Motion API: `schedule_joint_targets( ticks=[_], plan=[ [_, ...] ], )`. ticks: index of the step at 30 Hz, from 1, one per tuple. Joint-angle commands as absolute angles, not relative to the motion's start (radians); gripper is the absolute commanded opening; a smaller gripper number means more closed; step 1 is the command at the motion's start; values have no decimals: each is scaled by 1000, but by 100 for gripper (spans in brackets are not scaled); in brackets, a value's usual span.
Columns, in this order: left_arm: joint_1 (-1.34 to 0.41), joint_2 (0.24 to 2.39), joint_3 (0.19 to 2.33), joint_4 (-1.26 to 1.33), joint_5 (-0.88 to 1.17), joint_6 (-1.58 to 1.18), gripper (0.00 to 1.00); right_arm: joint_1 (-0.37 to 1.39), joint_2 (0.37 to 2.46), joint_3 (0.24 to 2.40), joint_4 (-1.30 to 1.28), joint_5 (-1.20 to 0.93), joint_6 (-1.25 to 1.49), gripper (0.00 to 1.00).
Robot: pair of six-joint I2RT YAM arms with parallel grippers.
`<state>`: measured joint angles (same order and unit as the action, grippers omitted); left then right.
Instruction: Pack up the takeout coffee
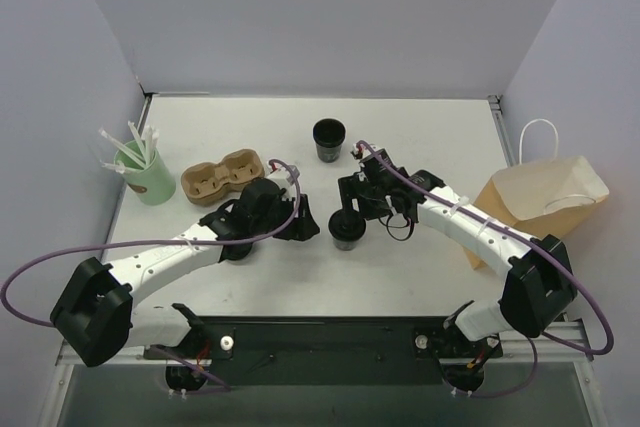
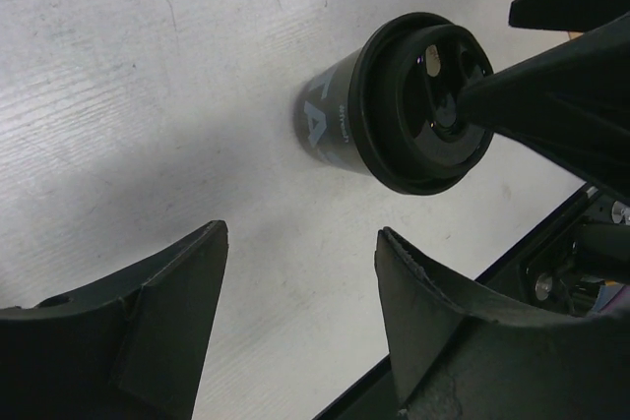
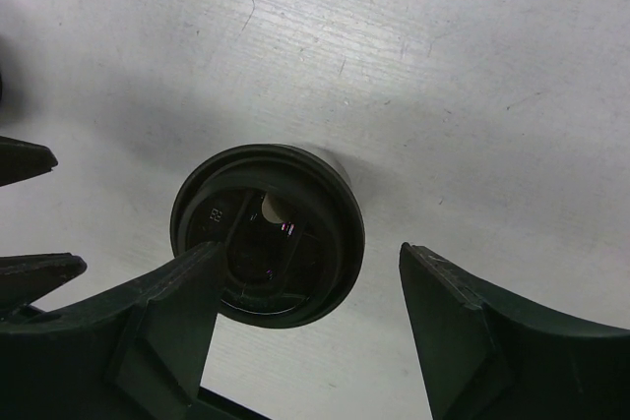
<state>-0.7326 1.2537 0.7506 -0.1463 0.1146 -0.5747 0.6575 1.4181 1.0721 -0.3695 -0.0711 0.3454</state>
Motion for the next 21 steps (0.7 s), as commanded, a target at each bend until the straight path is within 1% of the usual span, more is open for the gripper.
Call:
schedule_joint_targets(
  ticks=[1, 5, 10, 15, 21],
  plan=[
    [-736, 1296, 750, 31, 153, -635, 71, 669, 1433, 1088, -381, -86, 341, 72],
    [-738, 1339, 750, 100, 175, -673, 69, 670, 1440, 1055, -359, -84, 342, 72],
    [-739, 1388, 747, 169, 201, -701, 65, 670, 1439, 1019, -334, -91, 350, 68],
    [-741, 1436, 723, 238, 225, -730, 63, 670, 1451, 1008, -322, -98, 356, 62],
    [-752, 1471, 713, 270, 229, -739, 58, 667, 1453, 976, -299, -98, 367, 59]
  ],
)
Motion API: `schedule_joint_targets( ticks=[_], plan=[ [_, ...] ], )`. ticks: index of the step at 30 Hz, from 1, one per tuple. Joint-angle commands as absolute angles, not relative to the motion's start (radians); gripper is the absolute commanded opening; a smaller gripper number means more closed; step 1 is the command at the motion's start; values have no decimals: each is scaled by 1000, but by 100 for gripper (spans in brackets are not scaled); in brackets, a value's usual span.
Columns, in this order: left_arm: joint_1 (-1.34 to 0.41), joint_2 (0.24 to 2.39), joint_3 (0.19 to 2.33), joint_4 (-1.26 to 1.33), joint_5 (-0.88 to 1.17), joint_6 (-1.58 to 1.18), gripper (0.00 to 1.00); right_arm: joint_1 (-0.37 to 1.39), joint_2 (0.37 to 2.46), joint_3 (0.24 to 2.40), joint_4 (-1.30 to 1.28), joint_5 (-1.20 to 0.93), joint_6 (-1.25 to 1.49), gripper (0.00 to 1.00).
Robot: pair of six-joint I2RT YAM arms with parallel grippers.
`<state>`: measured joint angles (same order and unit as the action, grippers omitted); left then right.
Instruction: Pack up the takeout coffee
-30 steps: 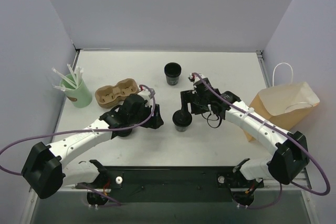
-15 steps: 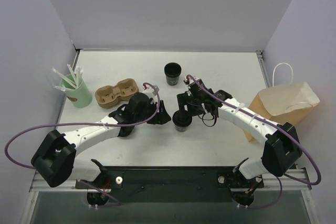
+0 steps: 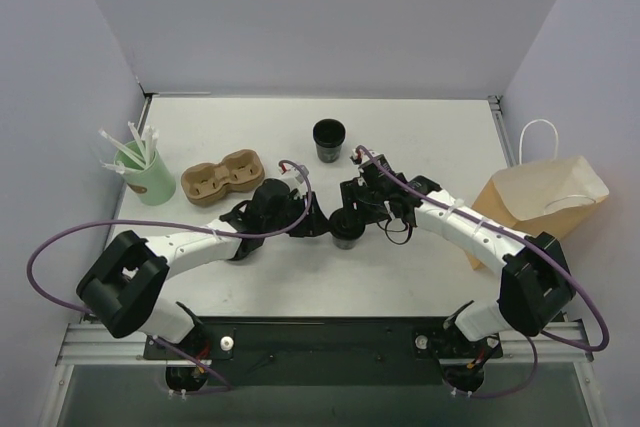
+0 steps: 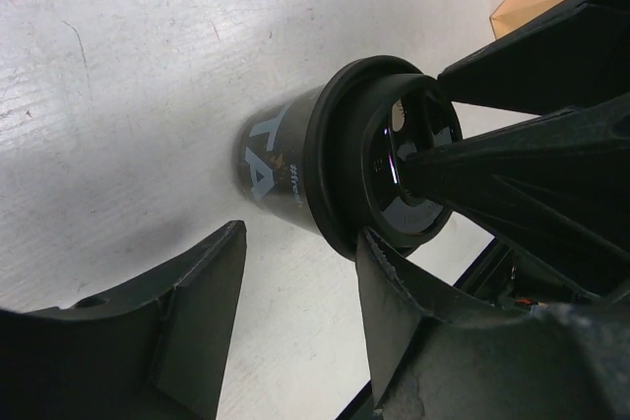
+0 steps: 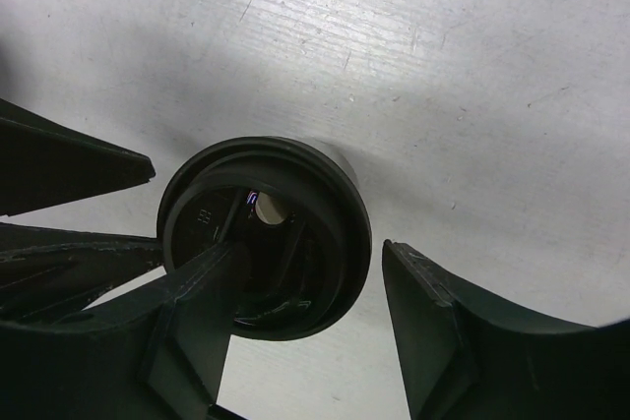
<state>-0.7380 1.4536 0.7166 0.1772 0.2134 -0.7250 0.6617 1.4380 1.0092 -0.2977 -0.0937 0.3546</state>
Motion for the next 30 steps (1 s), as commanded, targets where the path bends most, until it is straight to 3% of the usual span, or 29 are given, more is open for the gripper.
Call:
schedule_joint_targets(
  ticks=[1, 12, 16, 30],
  plan=[
    [-753, 1473, 704, 276, 229, -745, 57, 666, 1450, 971, -296, -100, 374, 58],
    [-765, 1486, 624, 273, 144, -779, 38, 641, 1440, 865, -230, -129, 422, 52],
    [-779, 1491, 585, 245, 65, -808, 23, 623, 1437, 806, -200, -143, 449, 52],
    [-862, 1628, 532, 216, -45, -859, 23, 568, 1465, 718, -135, -195, 485, 50]
  ],
)
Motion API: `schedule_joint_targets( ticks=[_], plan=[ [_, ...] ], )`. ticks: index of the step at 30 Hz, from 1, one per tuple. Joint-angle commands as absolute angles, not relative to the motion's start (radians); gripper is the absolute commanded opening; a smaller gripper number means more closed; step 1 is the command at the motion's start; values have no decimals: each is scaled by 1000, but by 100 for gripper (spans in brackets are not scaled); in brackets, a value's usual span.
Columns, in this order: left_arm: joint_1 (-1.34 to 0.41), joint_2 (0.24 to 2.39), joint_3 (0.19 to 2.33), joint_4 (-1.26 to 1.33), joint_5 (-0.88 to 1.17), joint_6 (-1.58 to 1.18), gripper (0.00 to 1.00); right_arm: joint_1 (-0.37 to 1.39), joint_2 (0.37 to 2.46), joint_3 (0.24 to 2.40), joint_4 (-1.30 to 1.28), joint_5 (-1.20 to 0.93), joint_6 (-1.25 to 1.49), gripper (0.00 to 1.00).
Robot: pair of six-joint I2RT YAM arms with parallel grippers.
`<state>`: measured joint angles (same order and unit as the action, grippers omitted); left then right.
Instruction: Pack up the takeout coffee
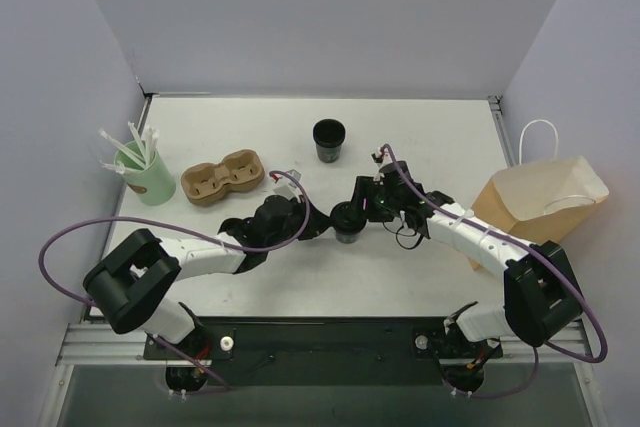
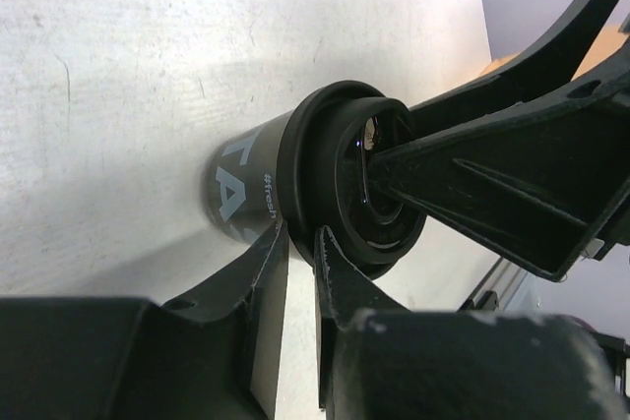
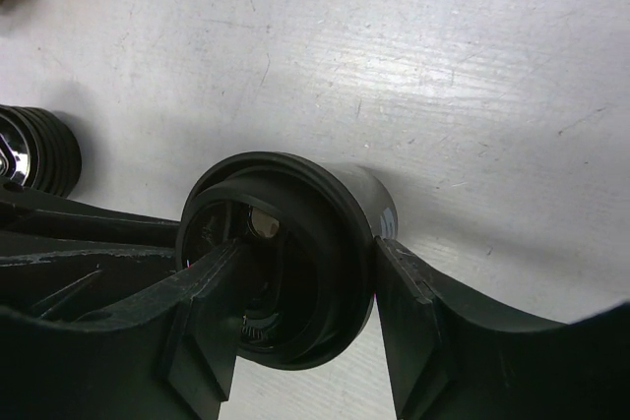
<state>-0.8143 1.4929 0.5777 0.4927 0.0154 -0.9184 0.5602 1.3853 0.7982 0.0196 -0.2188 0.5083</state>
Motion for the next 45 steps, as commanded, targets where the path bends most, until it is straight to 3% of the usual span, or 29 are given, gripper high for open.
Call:
schedule_joint_targets(
  ticks=[1, 9, 19, 23, 30, 32, 45],
  plan=[
    [-862, 1621, 538, 218, -41, -861, 23, 565, 1463, 718, -135, -196, 485, 50],
    [-865, 1457, 689, 58, -32, -813, 32, 529, 1430, 749, -167, -215, 479, 49],
    [-851, 1356, 1044, -233, -2, -672, 59, 477, 1394, 854, -225, -256, 465, 52],
    [-848, 1319, 1109, -340, -9, -608, 68, 472, 1387, 917, -262, -272, 456, 59],
    [-848, 1184, 1100, -480, -44, -487, 97, 476, 1376, 1040, -350, -236, 385, 70],
    [-847, 1137, 1082, -546, -74, -457, 97, 492, 1370, 1066, -379, -213, 364, 78],
    [-861, 804, 848, -635, -175, -374, 97, 676, 1411, 1138, -456, 27, 330, 82]
  ],
)
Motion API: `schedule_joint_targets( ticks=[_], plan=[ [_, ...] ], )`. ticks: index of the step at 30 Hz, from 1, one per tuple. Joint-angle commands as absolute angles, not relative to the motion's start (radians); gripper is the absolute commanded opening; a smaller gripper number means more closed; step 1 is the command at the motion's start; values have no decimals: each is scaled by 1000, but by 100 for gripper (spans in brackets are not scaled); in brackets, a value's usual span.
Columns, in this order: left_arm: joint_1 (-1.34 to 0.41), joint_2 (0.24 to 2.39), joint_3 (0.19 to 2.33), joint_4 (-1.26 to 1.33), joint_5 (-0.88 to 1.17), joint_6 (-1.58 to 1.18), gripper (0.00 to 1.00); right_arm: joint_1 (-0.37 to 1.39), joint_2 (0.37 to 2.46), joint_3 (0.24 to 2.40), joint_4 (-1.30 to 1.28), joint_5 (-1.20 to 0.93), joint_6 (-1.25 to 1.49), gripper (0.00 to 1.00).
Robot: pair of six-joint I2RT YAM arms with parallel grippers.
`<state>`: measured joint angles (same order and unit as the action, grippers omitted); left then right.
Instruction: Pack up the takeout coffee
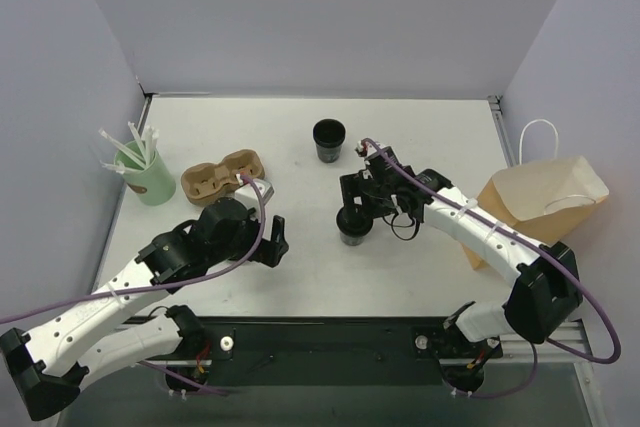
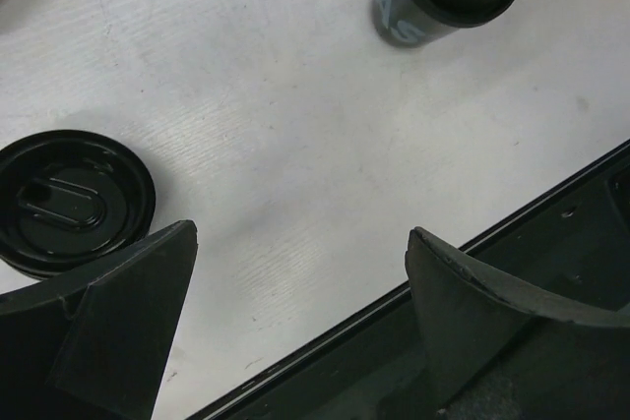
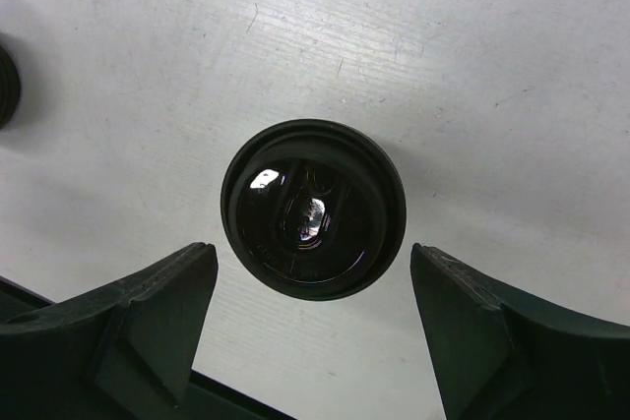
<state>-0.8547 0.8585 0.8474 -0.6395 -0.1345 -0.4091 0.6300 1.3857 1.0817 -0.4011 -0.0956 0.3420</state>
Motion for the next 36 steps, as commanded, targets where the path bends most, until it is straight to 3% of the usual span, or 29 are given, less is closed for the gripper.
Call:
schedule_joint_targets(
  ticks=[1, 20, 36],
  plan=[
    [-861, 799, 844, -637, -186, -373, 97, 690, 1419, 1146, -469, 59, 328, 82],
    [-865, 799, 854, -663, -221, -368, 97, 755, 1549, 1186, -491, 101, 342, 78],
    [-864, 796, 856, -667, -238, -371, 97, 756, 1473, 1212, -505, 109, 356, 80]
  ],
)
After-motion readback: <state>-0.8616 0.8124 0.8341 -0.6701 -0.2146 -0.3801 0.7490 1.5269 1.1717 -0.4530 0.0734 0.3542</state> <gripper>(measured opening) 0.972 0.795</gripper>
